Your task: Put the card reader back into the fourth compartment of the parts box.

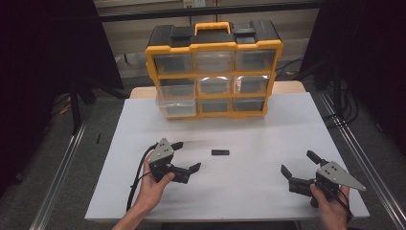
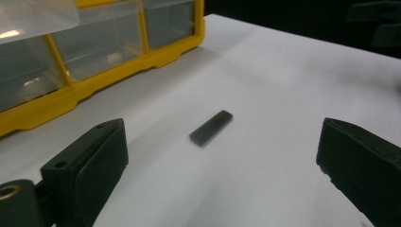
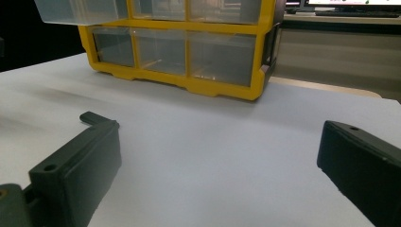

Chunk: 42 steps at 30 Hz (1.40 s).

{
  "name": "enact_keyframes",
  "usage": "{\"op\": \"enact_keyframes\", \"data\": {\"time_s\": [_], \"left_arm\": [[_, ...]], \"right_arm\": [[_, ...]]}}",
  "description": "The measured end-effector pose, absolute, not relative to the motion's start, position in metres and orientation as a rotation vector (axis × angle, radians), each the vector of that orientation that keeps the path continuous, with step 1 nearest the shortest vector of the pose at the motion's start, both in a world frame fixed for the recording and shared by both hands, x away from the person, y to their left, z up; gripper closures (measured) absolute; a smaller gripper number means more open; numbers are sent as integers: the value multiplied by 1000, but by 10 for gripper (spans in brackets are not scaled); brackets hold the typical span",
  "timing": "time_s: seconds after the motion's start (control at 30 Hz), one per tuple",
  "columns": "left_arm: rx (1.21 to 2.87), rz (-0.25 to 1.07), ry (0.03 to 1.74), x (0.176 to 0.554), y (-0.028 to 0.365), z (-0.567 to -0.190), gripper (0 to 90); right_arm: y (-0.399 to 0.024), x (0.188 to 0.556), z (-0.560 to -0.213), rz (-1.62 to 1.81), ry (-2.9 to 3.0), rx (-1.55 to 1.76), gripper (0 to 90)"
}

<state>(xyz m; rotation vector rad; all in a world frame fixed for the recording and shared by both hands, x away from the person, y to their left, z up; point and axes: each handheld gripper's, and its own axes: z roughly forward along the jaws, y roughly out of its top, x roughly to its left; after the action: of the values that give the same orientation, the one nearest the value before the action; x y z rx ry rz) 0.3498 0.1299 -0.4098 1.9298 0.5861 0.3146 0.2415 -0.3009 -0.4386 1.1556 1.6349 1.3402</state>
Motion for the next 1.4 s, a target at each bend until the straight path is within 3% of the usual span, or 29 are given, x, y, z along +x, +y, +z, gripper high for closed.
{"op": "enact_keyframes", "data": {"time_s": [0.73, 0.9, 1.4], "left_arm": [[2099, 173, 478, 393, 83, -412, 31], [2135, 89, 454, 405, 72, -417, 39], [2314, 64, 374, 425, 51, -411, 102]], "right_arm": [[-301, 241, -438, 1342, 1640, 1152, 3], [-300, 240, -438, 1342, 1644, 1148, 3], [-300, 241, -438, 1346, 1649, 1142, 2]]}}
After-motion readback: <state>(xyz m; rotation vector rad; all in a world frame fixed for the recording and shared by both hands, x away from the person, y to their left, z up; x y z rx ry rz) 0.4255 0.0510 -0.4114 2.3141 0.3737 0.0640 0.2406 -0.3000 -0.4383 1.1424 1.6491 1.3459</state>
